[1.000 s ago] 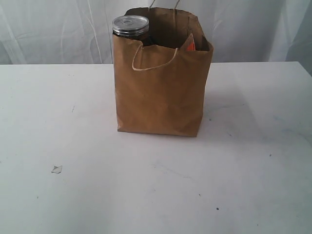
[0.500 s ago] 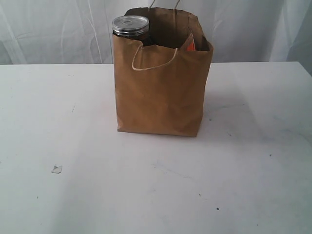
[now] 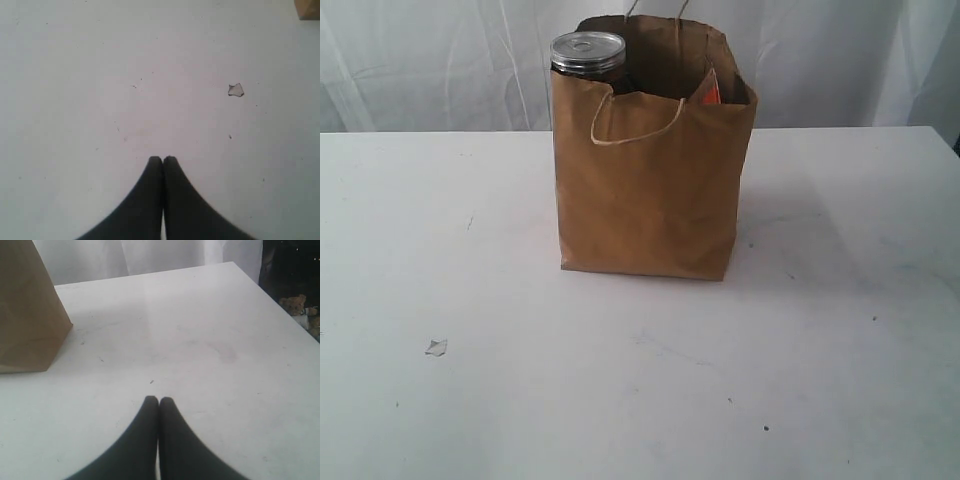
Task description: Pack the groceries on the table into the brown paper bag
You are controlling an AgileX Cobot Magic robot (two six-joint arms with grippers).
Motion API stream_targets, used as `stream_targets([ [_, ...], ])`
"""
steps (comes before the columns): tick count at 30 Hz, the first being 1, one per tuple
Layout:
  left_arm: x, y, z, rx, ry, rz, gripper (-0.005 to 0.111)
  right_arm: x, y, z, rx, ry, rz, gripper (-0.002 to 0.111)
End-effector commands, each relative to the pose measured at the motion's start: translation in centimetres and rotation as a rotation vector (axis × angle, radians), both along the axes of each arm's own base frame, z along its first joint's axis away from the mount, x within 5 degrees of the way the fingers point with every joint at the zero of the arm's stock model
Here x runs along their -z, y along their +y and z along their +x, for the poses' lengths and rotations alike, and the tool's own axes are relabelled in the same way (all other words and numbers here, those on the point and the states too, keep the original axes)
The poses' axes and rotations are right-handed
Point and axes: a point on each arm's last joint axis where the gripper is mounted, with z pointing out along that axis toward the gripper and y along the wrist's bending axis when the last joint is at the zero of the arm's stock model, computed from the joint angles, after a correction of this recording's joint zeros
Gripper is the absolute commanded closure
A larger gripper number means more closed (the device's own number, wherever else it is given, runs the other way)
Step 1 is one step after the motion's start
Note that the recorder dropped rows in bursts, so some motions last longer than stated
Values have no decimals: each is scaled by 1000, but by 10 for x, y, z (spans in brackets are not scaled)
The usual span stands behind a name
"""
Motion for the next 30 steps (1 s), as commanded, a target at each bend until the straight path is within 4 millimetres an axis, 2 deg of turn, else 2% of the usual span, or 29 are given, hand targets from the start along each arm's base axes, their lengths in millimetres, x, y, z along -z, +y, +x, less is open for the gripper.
stream_targets([
  [1, 19, 0, 5, -26, -66, -28, 107, 1, -1, 0, 11, -3, 3, 108],
  [4, 37, 2, 15, -99, -261, -131, 107, 1, -1, 0, 11, -3, 3, 108],
  [6, 55, 2, 11, -132, -351, -203, 107, 1, -1, 0, 11, -3, 3, 108],
  [7, 64, 2, 6, -139, -348, -225, 107, 1, -1, 0, 11, -3, 3, 108],
  [9, 69, 1, 0, -136, -348, -240, 107, 1, -1, 0, 11, -3, 3, 108],
  [12, 88, -2, -14, -123, -152, -229, 107, 1, -1, 0, 11, -3, 3, 108],
  [30, 86, -1, -17, -112, -196, -204, 107, 1, -1, 0, 11, -3, 3, 108],
])
